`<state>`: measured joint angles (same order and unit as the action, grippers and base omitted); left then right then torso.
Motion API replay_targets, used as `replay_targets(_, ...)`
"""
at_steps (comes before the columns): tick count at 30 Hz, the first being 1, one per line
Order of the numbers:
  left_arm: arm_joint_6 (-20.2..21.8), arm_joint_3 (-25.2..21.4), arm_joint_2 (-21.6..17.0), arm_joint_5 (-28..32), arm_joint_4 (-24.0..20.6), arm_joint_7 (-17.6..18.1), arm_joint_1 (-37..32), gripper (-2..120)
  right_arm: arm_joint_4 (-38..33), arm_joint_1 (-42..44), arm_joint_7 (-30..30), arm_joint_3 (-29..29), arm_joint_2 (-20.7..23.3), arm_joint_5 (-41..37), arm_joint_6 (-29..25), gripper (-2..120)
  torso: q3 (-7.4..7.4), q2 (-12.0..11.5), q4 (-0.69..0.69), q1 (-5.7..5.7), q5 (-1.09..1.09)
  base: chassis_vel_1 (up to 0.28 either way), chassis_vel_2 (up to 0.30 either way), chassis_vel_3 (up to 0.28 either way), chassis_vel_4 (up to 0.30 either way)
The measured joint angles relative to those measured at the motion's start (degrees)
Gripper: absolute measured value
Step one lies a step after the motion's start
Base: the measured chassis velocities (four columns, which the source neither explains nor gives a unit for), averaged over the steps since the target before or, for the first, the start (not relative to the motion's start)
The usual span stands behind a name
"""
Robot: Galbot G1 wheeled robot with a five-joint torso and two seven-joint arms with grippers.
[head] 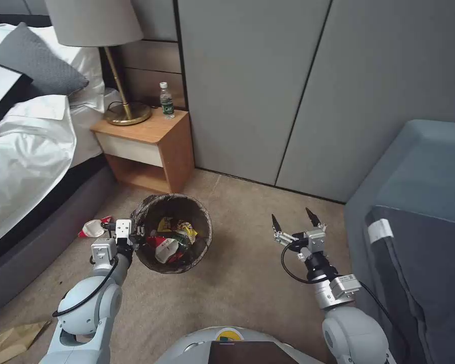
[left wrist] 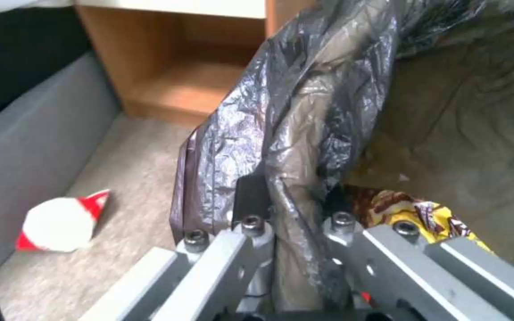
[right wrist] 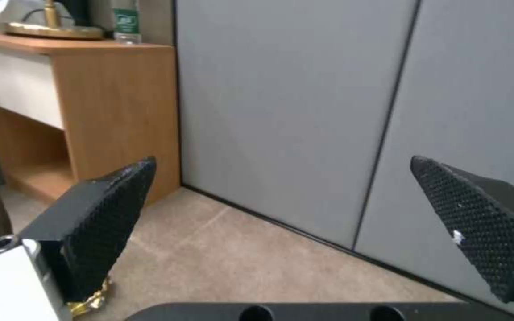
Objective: Pick up the trash bin, then pick up the garbage from the floor and place it into the trash bin.
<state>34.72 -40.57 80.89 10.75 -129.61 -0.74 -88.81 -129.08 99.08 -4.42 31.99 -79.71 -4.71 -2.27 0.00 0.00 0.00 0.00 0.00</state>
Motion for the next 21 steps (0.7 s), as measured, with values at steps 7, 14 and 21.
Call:
replay_targets(7,-0.05,0.05,0.30,-0.14,0.06,-0.01,0.04,3,0.02,0.07,0.00,0.16,0.06,-0.11,0.10,100,0.00,0.00,-0.01,0.00,0.00,0.073,0.083,0.064,0.067)
replay_targets(14,-0.14,0.06,0.30,-0.16,0.37,-0.02,0.16,3,0.20,-0.27,0.03,0.02,0.00,-0.29,0.60,100,0.00,0.00,0.00,0.00,0.00,0.072,0.063,0.075,0.072)
replay_targets(21,-0.18,0.12,0.33,-0.20,0.52,-0.05,0.27,3,0.22,-0.72,0.10,0.11,0.03,-0.45,1.32,100,0.00,0.00,-0.01,0.00,0.00,0.076,0.066,0.066,0.067)
